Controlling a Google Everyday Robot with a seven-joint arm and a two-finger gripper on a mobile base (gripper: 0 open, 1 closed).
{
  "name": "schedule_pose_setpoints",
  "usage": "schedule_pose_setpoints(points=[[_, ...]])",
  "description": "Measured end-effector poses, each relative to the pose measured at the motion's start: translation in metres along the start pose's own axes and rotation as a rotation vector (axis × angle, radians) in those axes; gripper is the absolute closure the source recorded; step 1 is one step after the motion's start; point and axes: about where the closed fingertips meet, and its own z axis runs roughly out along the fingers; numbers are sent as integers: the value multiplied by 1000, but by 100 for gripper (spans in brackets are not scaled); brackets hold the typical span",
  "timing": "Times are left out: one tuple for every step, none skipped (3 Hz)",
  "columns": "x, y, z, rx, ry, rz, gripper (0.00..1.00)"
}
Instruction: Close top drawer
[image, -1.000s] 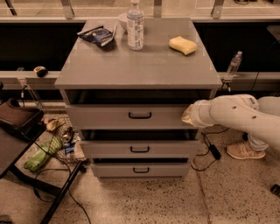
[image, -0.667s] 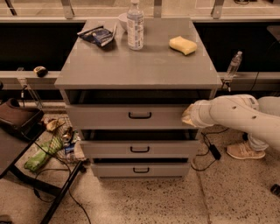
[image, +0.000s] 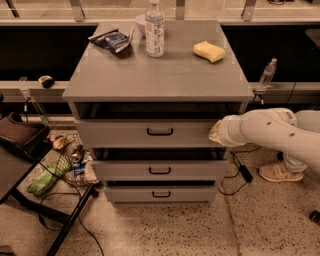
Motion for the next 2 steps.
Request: schedule_pose_setpoints(points=[[11,8,-21,-24,40,-39,100],[28,10,-72,-68,107,-139,100]])
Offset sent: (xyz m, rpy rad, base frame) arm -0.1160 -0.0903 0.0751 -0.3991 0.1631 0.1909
